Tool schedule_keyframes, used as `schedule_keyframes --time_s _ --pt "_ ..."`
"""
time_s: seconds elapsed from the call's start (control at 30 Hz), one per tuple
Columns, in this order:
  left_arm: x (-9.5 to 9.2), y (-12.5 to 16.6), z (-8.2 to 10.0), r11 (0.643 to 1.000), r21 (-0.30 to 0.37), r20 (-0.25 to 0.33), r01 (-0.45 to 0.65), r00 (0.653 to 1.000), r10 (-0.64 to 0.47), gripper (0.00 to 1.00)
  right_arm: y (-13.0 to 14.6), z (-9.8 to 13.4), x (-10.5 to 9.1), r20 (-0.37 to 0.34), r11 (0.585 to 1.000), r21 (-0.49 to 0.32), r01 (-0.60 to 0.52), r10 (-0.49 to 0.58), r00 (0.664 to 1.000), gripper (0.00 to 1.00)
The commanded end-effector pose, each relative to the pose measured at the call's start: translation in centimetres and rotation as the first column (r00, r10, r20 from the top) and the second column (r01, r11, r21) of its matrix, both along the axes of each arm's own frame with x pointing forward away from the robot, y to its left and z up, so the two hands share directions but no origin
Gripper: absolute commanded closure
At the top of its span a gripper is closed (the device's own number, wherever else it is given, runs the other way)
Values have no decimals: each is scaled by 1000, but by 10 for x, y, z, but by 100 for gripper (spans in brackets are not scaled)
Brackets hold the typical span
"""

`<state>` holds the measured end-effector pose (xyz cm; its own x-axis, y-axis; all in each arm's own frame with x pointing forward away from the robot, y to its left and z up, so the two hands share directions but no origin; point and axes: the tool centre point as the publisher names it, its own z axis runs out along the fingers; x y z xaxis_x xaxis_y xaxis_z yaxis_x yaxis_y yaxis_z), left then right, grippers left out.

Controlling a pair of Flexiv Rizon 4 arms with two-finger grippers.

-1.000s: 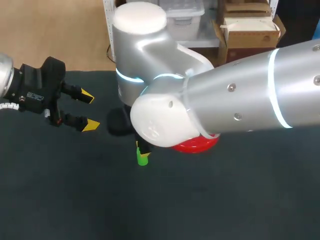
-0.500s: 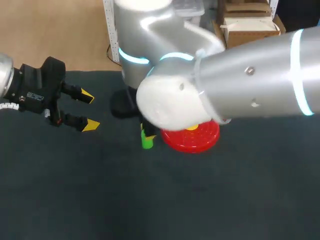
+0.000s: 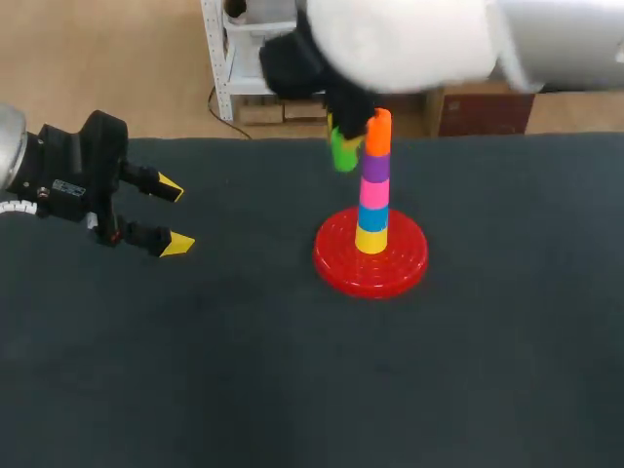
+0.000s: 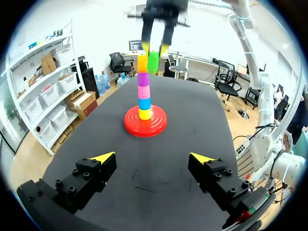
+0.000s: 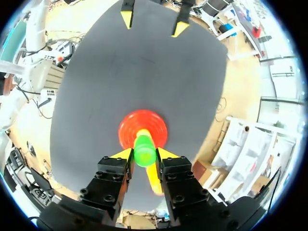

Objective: Pick up and stack the cylinders on the red base in this order: pink,purple,orange,green

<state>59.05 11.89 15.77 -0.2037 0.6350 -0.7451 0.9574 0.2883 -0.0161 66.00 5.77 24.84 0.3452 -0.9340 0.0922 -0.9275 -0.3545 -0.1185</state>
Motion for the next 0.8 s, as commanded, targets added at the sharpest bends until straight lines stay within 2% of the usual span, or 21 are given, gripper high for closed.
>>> schedule_keyframes --time_s 0.03,0.17,0.33,0.8 --pt "0 1 -1 1000 -4 4 1 1000 -1 0 -18 34 3 7 999 28 26 -26 1000 100" --pt "0 1 -1 1000 -4 4 1 1000 -1 0 -26 42 17 9 997 59 51 -52 999 100" --pt "0 1 -1 1000 -4 4 1 1000 -1 0 -27 51 23 15 996 66 54 -56 998 100" --pt "0 1 -1 1000 -4 4 1 1000 -1 0 -38 40 33 -19 994 56 92 -91 996 100"
